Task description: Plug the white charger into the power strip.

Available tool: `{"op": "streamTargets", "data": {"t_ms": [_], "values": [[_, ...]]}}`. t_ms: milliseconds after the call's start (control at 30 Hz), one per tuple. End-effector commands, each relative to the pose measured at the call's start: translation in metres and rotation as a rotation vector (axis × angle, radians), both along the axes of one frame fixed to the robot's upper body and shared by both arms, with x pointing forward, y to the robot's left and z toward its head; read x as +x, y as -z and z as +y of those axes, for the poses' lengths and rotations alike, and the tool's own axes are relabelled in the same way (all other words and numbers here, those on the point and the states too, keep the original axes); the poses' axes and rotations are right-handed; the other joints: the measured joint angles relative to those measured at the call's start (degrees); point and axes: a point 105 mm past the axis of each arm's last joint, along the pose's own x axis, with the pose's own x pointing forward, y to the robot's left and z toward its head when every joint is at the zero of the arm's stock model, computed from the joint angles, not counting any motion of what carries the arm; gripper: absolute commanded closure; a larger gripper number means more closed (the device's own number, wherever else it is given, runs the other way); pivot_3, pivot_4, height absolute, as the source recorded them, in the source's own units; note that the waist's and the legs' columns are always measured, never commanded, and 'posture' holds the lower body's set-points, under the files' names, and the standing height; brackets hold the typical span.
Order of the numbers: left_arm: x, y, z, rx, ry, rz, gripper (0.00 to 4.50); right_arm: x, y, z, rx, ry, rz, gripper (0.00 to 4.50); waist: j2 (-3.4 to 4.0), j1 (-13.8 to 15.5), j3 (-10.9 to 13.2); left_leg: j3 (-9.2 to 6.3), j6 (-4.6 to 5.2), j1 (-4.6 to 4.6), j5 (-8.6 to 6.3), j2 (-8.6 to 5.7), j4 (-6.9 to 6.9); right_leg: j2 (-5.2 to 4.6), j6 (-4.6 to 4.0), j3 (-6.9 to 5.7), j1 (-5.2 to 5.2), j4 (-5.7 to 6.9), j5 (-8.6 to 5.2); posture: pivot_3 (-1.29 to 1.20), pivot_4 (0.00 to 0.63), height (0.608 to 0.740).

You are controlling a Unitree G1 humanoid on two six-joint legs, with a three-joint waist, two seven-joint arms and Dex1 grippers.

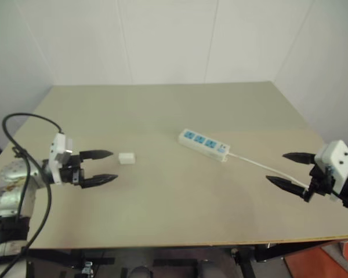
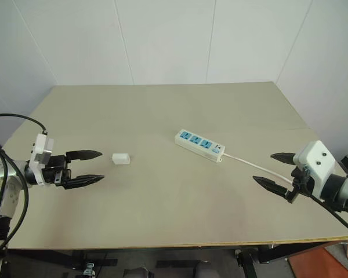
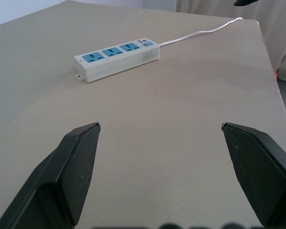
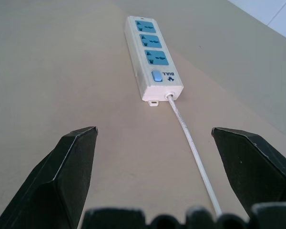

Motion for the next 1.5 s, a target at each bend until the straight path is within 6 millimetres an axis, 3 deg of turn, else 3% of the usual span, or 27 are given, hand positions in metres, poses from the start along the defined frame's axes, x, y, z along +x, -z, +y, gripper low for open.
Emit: {"op": "streamTargets", "data": {"t_ms": [33, 167, 333, 567, 733, 933, 1200, 1500], "values": [[0.002, -0.008, 0.001, 0.001, -0.003, -0.039, 0.04, -0.001, -0.010, 0.002, -0.003, -0.015, -0.050, 0.00, 0.00, 0.0, 0.0, 0.00, 0.00, 0.00, 0.00, 0.00, 0.00, 0.00, 0.00, 0.00, 0.00, 0.00, 0.00, 0.00, 0.150, 0.740], [0.007, -0.011, -0.001, -0.015, -0.009, -0.055, 0.04, 0.004, -0.009, 0.001, 0.027, -0.010, -0.058, 0.00, -0.02, 0.0, 0.0, 0.00, 0.00, 0.00, 0.00, 0.00, 0.00, 0.00, 0.00, 0.00, 0.00, 0.00, 0.00, 0.00, 0.150, 0.740], [0.018, -0.014, -0.015, -0.036, 0.020, -0.077, 0.04, 0.023, -0.001, 0.004, 0.094, -0.029, -0.068, 0.00, -0.04, 0.0, 0.0, 0.00, 0.00, 0.00, 0.00, 0.00, 0.01, 0.00, 0.00, 0.00, 0.01, 0.00, 0.01, 0.00, 0.150, 0.740], [0.041, -0.015, -0.050, -0.055, 0.076, -0.126, 0.04, 0.070, 0.015, 0.013, 0.128, -0.074, -0.094, 0.00, -0.05, -0.1, 0.0, 0.01, 0.00, -0.02, 0.00, -0.01, 0.00, 0.02, -0.01, 0.00, -0.01, -0.04, 0.01, 0.00, 0.150, 0.740], [0.044, -0.017, -0.081, -0.096, 0.185, -0.134, 0.04, 0.101, 0.029, 0.026, 0.123, -0.145, -0.067, 0.00, -0.05, -0.4, 0.0, 0.02, 0.00, -0.05, 0.00, -0.02, 0.00, 0.01, -0.02, 0.01, -0.07, -0.04, 0.02, 0.00, 0.150, 0.740], [0.047, -0.008, -0.101, -0.068, 0.227, -0.133, 0.04, 0.125, 0.037, 0.041, 0.132, -0.194, -0.017, 0.00, -0.05, -0.5, 0.0, 0.03, -0.01, -0.06, 0.00, -0.02, 0.00, 0.01, -0.03, 0.04, -0.12, -0.01, 0.03, 0.00, 0.150, 0.740], [0.047, -0.004, -0.106, -0.078, 0.196, -0.134, 0.04, 0.143, 0.058, 0.054, 0.112, -0.157, 0.018, 0.00, -0.04, -0.6, 0.0, 0.02, -0.01, -0.06, 0.01, -0.02, 0.00, -0.01, -0.04, 0.04, -0.13, 0.03, 0.03, 0.00, 0.150, 0.740], [0.038, -0.004, -0.104, -0.084, 0.185, -0.131, 0.04, 0.159, 0.051, 0.060, 0.125, -0.086, -0.012, 0.00, -0.03, -1.5, 0.0, 0.02, -0.03, -0.06, 0.02, -0.02, 0.00, -0.01, -0.04, 0.06, -0.18, 0.11, 0.03, 0.00, 0.150, 0.740]]}}
